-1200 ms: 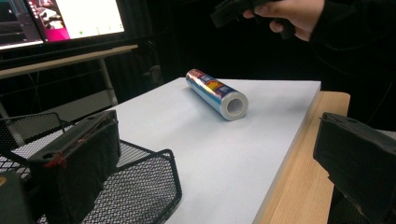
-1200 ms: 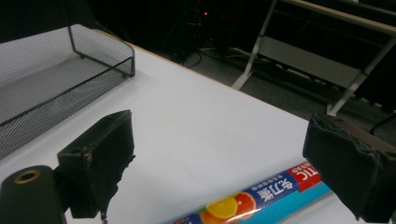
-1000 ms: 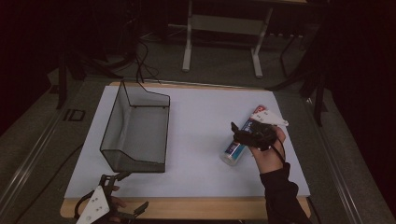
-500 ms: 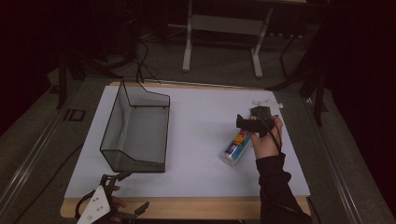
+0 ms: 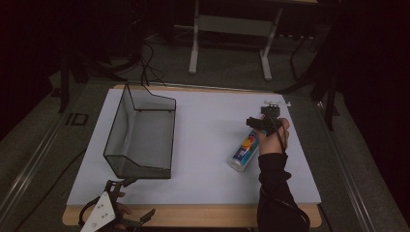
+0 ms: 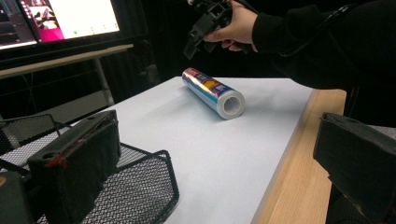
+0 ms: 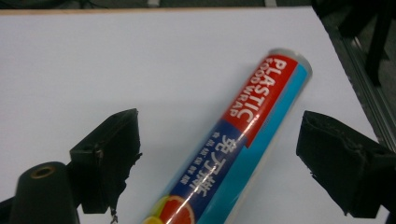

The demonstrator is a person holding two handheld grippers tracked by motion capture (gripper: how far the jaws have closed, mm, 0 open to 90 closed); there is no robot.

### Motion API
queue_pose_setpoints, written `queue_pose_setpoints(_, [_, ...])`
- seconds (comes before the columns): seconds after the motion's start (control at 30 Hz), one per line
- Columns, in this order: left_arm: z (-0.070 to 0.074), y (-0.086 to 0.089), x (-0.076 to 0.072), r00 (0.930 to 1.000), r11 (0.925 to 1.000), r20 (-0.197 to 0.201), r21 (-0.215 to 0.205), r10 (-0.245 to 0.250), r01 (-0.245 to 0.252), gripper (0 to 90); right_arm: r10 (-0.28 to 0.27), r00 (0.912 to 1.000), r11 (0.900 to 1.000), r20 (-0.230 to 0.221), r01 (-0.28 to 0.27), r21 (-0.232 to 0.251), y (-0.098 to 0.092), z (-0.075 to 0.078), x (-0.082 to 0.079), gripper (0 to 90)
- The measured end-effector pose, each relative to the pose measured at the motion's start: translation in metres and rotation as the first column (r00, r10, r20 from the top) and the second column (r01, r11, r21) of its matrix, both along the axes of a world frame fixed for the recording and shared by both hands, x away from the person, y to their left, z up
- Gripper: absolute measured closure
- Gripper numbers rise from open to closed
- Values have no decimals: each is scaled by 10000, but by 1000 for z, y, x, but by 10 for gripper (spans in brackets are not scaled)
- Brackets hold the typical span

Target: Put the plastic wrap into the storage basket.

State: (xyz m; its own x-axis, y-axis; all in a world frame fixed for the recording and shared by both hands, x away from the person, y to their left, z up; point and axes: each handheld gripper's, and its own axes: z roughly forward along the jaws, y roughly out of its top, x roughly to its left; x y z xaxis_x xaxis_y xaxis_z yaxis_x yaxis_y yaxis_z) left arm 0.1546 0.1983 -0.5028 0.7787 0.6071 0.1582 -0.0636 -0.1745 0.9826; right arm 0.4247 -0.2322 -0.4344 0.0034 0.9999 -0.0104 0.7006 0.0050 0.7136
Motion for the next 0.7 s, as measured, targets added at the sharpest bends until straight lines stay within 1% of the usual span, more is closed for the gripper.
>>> queue_pose_setpoints(0.03, [0, 0, 0, 10000, 10000, 7, 11, 13, -13, 13, -200, 9997, 9997, -111, 201, 151, -3, -3, 4, 134])
queue_pose_setpoints(0.07, [0, 0, 0, 10000, 10000, 7, 11, 13, -13, 13, -200, 9997, 9997, -111, 201, 151, -3, -3, 4, 134])
queue_pose_setpoints(0.1, [0, 0, 0, 10000, 10000, 2, 21, 12, -12, 13, -311, 9994, 9990, -182, 316, 308, -5, -4, 6, 135])
queue_pose_setpoints(0.13, [-1, -1, 1, 10000, 9999, -20, 121, 51, -50, 14, -500, 9980, 9974, -395, 519, 491, -8, -8, 11, 134])
queue_pose_setpoints(0.17, [-1, -1, 1, 10000, 9999, -27, 153, 55, -54, 13, -579, 9970, 9965, -505, 607, 566, -9, -11, 13, 134])
queue_pose_setpoints(0.2, [-1, -1, 1, 10000, 9999, -27, 153, 55, -54, 13, -579, 9970, 9965, -505, 607, 566, -9, -11, 13, 134])
queue_pose_setpoints(0.23, [-1, -1, 1, 10000, 9999, -13, 153, 34, -34, 13, -799, 9943, 9951, -707, 837, 531, -10, -16, 18, 134])
queue_pose_setpoints(0.3, [-1, -1, 0, 10000, 9999, 1, 153, 45, -45, 14, -934, 9916, 9933, -897, 990, 594, -11, -21, 21, 134])
queue_pose_setpoints(0.33, [-1, -1, 0, 10000, 9999, 1, 153, 45, -45, 13, -1052, 9902, 9921, -915, 1109, 593, -12, -23, 22, 134])
queue_pose_setpoints(0.4, [-1, -1, 1, 10000, 9999, -30, 153, 56, -56, 13, -1193, 9868, 9886, -1099, 1283, 791, -14, -27, 25, 134])
queue_pose_setpoints(0.47, [-1, -1, 1, 10000, 9999, -27, 161, 58, -57, 13, -1288, 9837, 9868, -1258, 1397, 824, -15, -32, 27, 133])
queue_pose_setpoints(0.5, [-1, -1, 0, 10000, 9999, -35, 138, 41, -41, 13, -1387, 9806, 9834, -1388, 1529, 977, -16, -34, 28, 133])
queue_pose_setpoints(0.57, [-1, -1, 0, 10000, 9999, -11, 149, 40, -40, 13, -1436, 9759, 9815, -1644, 1616, 1023, -18, -41, 29, 133])
queue_pose_setpoints(0.6, [-1, -1, 0, 10000, 9999, -11, 149, 40, -40, 13, -1436, 9759, 9815, -1644, 1616, 1023, -18, -41, 29, 133])
queue_pose_setpoints(0.63, [-1, -1, 0, 10000, 9998, -16, 170, 42, -42, 13, -1569, 9699, 9773, -1860, 1797, 1126, -19, -46, 31, 133])
queue_pose_setpoints(0.67, [-1, -1, 0, 10000, 9998, -16, 170, 42, -42, 13, -1569, 9699, 9773, -1860, 1797, 1126, -19, -46, 31, 133])
queue_pose_setpoints(0.7, [-1, -1, 0, 10000, 9998, -7, 186, 54, -54, 14, -1633, 9649, 9735, -2059, 1914, 1250, -20, -50, 32, 134])
